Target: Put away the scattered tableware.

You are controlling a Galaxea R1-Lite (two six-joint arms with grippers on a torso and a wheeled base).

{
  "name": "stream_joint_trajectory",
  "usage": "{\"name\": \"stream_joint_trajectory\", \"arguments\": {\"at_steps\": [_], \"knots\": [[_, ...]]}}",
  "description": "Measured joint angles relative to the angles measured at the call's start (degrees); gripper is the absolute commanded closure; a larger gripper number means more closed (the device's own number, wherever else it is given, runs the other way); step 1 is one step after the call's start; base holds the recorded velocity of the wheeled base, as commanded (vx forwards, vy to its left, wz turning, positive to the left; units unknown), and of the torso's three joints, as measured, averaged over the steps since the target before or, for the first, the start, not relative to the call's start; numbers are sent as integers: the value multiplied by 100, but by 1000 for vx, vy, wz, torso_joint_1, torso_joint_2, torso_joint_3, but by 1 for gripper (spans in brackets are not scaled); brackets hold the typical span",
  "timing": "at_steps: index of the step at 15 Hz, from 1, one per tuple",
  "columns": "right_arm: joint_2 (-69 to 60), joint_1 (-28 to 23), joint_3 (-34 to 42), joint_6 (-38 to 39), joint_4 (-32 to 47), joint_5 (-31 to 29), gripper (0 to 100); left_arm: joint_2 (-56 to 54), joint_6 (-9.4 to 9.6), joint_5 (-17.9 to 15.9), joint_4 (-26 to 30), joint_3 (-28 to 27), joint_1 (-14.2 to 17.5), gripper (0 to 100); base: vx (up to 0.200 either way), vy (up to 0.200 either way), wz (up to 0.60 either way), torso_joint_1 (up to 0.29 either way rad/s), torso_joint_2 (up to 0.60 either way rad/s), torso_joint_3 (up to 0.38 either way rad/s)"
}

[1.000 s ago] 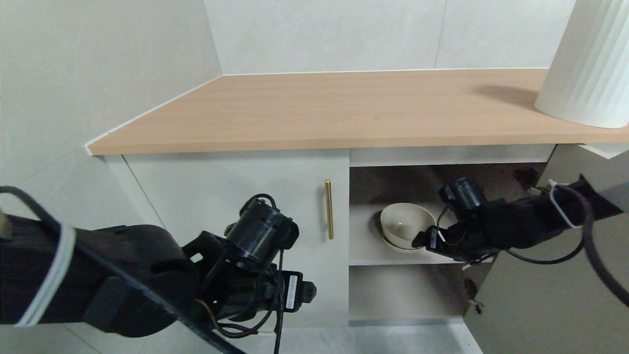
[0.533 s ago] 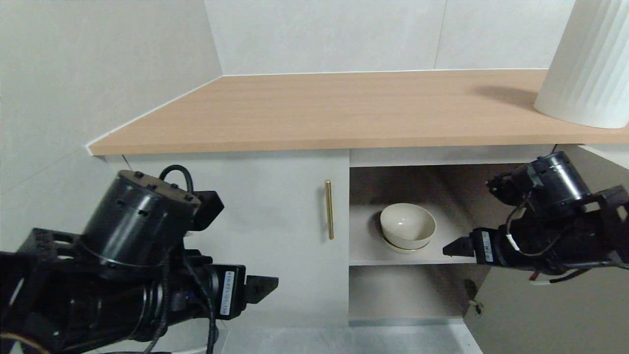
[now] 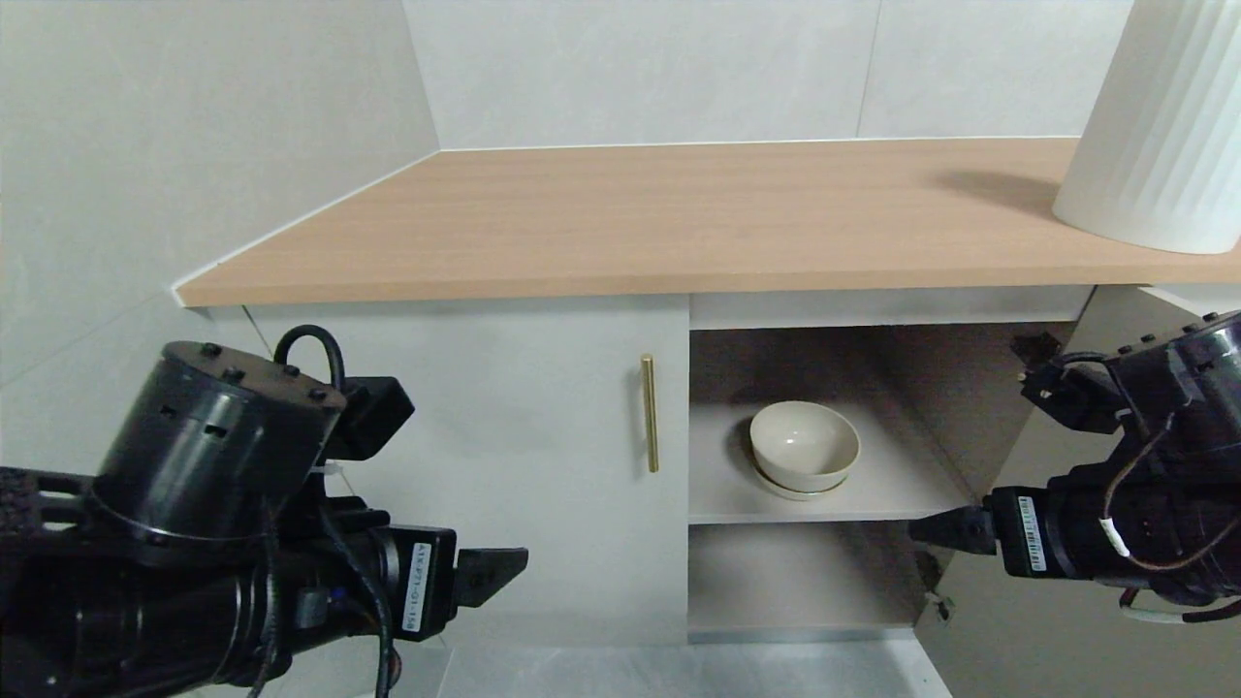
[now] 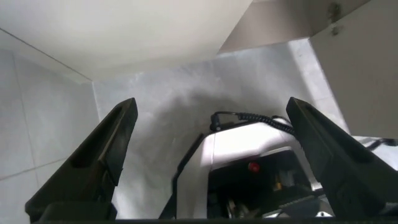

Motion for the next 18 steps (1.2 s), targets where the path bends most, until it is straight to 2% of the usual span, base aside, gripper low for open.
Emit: {"name": "stream_joint_trajectory", "arguments": {"at_steps": [14, 18], "knots": [[-10, 11, 39, -24, 6, 0, 0, 560, -11, 43, -6, 13, -55, 0, -200, 0, 0, 3, 2, 3], [0, 82, 54, -24, 24, -7, 0, 588, -7, 44, -1, 24, -69, 0, 0, 0, 0, 0, 0, 0]]}}
